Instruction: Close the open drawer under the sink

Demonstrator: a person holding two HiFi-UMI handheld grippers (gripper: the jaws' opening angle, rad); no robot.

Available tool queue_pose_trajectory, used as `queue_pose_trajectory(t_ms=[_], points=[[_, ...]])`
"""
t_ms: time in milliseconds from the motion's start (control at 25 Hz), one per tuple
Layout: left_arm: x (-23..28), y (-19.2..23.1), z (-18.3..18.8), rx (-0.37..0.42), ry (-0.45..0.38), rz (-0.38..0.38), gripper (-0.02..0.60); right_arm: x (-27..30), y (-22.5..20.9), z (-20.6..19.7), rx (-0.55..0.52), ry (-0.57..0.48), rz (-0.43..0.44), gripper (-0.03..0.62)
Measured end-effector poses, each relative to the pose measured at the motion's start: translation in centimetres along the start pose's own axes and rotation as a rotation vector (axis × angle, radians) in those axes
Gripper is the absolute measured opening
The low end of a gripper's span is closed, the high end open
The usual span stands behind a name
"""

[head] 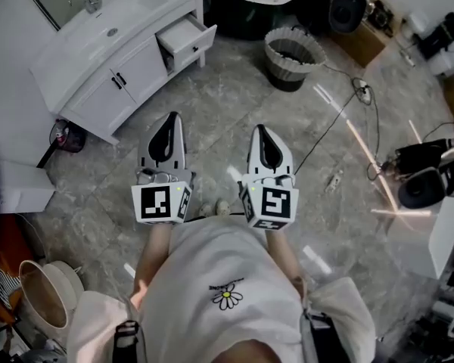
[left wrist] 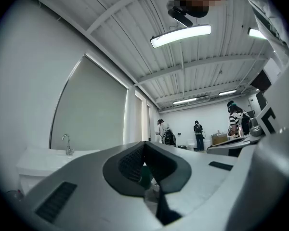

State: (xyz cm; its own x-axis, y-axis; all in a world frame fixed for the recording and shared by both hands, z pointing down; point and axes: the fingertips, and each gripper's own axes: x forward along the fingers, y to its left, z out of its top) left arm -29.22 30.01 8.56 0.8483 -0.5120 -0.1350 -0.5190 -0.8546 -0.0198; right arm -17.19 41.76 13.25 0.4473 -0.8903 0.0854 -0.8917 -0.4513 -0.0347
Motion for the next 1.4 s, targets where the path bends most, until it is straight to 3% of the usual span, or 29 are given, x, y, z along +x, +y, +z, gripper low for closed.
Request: queue_pose_trajectory(t_ms=[280,600,1000,1400], points=[[1.5,0.2,-0.4,0.005,-0.003,0.036,0.021,1.4,-1.1,0.1,0.061,-0.035,0.073,0.029],[3.6,0.0,-1.6,0.003,-0.004,0.057,0.021,2.9,-2.5,-0.8,0.018,-0.014,0.119,0.029],[11.2,-0.9,-3.4,0.007,-0.031,-0.044,0.021,7.1,-6.6,-1.2,0.016,-0.033,0.051,0.029],[22.4,1.4,-6.0,0.015,-0.012,-0.088,0.021,17.4,-9.8,-1.1,0.011,0.006,0.072,0.029]])
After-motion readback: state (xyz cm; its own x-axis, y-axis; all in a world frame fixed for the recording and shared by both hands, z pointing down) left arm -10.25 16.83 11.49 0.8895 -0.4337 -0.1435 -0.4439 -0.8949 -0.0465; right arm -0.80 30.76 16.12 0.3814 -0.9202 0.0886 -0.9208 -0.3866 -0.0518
